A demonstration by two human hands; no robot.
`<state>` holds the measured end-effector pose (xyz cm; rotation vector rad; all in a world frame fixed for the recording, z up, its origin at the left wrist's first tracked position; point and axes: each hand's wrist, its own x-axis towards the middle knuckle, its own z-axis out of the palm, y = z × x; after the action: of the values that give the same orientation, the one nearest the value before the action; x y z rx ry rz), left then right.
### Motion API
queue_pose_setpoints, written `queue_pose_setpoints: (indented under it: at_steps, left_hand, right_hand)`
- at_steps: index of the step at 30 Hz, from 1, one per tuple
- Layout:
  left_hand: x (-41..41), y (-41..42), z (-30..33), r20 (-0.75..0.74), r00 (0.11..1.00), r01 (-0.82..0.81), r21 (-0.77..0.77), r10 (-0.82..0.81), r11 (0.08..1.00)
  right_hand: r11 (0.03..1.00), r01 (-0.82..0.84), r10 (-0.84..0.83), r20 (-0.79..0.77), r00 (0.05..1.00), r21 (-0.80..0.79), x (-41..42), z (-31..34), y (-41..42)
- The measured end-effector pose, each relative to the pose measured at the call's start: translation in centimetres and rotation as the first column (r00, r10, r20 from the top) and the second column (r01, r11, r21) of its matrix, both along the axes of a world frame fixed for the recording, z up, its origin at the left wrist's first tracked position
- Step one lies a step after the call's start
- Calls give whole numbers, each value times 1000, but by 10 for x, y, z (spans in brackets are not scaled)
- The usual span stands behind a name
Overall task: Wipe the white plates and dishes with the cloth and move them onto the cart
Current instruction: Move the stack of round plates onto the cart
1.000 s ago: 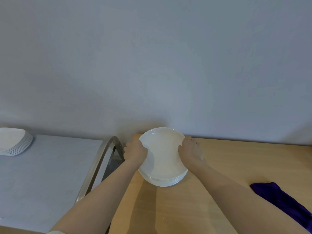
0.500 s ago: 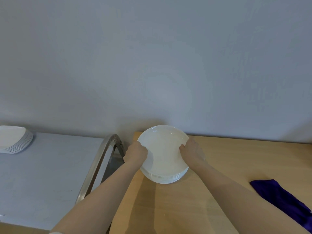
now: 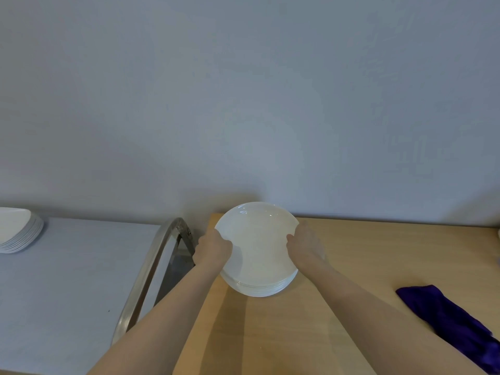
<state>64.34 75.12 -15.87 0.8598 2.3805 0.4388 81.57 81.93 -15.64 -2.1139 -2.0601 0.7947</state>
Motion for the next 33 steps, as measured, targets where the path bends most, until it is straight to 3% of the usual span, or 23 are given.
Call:
queue_pose_setpoints:
  at_steps: [8,19,33]
  left_hand:
    - [-4,1,-5,19,1000,-18,5,18,1000]
    - [-10,-1,-8,109,993,-42,27,39,999]
    - [-14,7,-11,159,984,-83,14,80,996]
  right_hand:
    - [1000,-6,6,9,1000,-14,-2,6,7]
    - [992,-7,-3,-76,997,-129,-2,10,13]
    - [987,68,-99,-225,969,-143,3,-6,14]
